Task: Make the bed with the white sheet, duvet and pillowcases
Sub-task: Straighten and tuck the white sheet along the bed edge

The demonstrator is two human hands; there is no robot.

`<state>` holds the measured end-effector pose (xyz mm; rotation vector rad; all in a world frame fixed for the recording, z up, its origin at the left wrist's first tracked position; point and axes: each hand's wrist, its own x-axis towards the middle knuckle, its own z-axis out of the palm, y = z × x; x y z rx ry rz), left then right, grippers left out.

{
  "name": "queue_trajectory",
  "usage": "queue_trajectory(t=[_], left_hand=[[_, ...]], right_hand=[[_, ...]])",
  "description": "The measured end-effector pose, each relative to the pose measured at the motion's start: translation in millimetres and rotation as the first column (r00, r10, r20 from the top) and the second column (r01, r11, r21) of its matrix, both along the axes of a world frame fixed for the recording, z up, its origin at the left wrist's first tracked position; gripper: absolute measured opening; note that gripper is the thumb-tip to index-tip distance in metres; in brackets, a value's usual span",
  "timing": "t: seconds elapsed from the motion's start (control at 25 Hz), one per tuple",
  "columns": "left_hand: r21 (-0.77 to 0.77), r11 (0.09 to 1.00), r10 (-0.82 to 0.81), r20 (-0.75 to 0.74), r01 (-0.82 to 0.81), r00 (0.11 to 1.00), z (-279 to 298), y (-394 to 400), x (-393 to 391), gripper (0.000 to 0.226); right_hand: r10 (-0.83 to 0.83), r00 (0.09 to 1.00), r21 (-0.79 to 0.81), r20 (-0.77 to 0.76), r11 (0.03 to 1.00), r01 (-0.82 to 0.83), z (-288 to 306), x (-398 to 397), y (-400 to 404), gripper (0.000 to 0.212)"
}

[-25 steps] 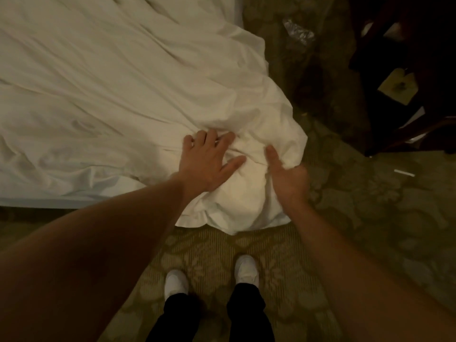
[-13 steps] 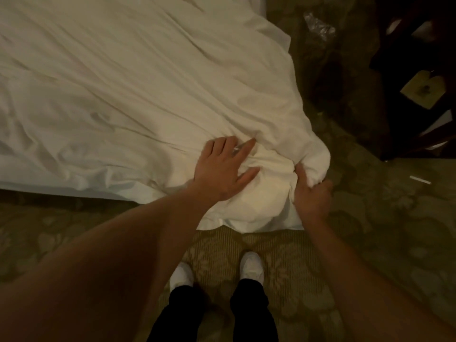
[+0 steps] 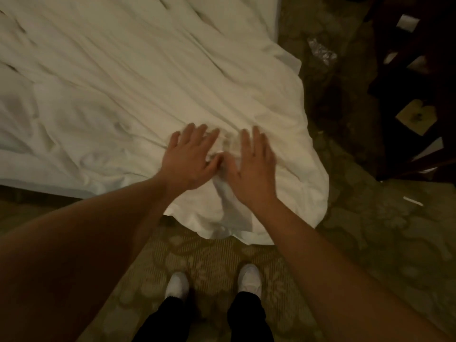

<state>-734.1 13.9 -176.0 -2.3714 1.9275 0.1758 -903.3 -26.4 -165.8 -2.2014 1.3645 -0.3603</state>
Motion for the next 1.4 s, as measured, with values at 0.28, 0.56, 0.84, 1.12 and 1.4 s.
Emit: queue_trajectory(t=[0.28,0.56,0.84,1.12,1.4], left_hand=[[0.166,0.984,0.050,0.114,-0.069,0.992,12,88,161,0.071],[0.062,0.998,0.021,0.080,-0.026,0.997,8,113,277,0.072],[0.090,0.995,0.046,-0.046,-0.042,0.998,-6,103,301,0.072],[-0.124,0.978,-0.184,-0.120,0.169,0.976,-36,115,341,0.071],[-0.235,0.954,-0.177,0.056,0.185,0.983,-28,122,379,0.072]], right_hand=[[0.366,0.906,0.019,-0.211,0.929,-0.370,-13,119,71,0.071],[0.231,0.809,0.014,-0.541,0.964,-0.265,-45,125,61,0.066],[0.162,0.951,0.090,-0.264,0.986,-0.143,-7,288,107,0.076],[0.079,0.946,-0.191,-0.315,0.971,-0.145,-82,286,110,0.066],[0.048,0.942,-0.118,-0.331,0.989,-0.092,-68,294,120,0.069]])
